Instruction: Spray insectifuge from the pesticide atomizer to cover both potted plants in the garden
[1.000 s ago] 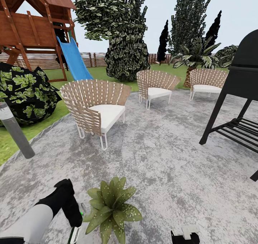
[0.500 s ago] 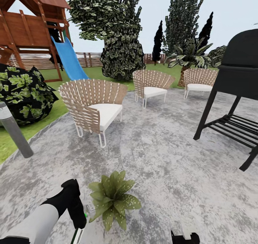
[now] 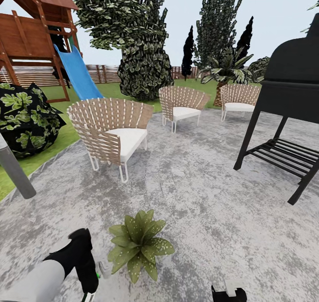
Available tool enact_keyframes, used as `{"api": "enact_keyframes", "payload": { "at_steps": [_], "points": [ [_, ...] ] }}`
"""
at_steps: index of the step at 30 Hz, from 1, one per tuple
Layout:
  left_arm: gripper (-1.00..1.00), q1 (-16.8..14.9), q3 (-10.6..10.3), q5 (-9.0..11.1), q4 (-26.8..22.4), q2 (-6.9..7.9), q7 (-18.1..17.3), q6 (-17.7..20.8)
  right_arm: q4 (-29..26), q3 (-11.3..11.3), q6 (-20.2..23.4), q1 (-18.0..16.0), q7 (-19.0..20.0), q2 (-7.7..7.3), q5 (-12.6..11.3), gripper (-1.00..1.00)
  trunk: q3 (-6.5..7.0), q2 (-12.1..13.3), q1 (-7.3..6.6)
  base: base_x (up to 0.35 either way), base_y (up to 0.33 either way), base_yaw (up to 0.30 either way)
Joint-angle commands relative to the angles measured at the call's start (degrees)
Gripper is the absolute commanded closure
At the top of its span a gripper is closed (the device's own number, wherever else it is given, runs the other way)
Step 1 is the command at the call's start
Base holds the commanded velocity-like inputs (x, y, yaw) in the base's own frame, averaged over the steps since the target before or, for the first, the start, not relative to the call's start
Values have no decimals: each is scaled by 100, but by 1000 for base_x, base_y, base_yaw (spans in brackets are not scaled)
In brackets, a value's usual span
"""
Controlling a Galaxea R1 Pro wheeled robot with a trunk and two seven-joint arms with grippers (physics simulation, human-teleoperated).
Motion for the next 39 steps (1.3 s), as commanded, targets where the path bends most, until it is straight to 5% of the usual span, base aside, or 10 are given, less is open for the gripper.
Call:
{"api": "enact_keyframes", "payload": {
  "at_steps": [1, 7, 15, 39],
  "points": [
    [100, 4, -16, 9, -33, -34, -2, 40, 7, -42, -19, -4, -13, 2, 61, -100, -5, -2, -1, 0, 0, 0],
    [100, -30, -29, -11, -294, -317, -39, 110, 7, -57, -19, -4, -22, -14, 61, -100, -5, -2, -1, 0, 0, 0],
    [100, -8, -62, -132, -408, -184, -81, 40, 7, -53, -19, -4, -20, -7, 61, -100, -5, -2, -1, -9, 0, 0],
    [100, -275, -67, -125, -449, -253, -35, 94, 7, -57, -19, -4, -20, -7, 61, -100, -5, -2, -1, -95, 69, -78]
  ]
}}
